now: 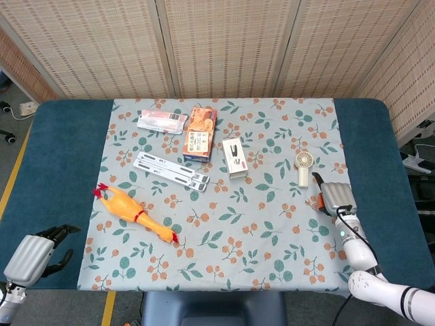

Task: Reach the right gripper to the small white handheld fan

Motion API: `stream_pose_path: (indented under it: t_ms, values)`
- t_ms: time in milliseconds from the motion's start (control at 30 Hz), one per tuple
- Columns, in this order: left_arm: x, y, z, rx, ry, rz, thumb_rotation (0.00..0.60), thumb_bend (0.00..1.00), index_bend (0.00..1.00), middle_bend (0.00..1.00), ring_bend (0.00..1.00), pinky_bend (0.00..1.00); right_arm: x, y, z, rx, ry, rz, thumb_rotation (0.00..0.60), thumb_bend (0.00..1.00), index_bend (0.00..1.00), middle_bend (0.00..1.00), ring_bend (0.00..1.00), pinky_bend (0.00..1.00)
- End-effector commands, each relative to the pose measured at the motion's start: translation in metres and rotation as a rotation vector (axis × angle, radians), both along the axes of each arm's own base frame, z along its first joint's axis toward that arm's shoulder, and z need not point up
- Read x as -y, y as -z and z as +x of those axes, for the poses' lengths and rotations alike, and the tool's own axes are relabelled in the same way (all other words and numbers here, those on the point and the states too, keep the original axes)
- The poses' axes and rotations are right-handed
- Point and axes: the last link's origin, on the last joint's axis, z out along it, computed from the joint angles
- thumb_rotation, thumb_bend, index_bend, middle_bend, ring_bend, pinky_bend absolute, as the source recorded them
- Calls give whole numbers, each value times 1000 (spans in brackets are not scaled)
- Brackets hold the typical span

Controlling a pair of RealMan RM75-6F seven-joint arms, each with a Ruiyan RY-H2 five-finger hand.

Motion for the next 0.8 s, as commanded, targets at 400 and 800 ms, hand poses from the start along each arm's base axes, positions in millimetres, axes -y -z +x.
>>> stream_pose_path:
  t_ms: [400,800]
  values:
    - [2,0,2,2,10,-7,600,424,293,326,380,592,21,12,-6,52,5,-13,600,725,68,735,586,689]
    - [1,-1,1,10,9,-5,600,424,302,335,382,592,31,22,-15,59,27,-11,600,725,68,735,586,689]
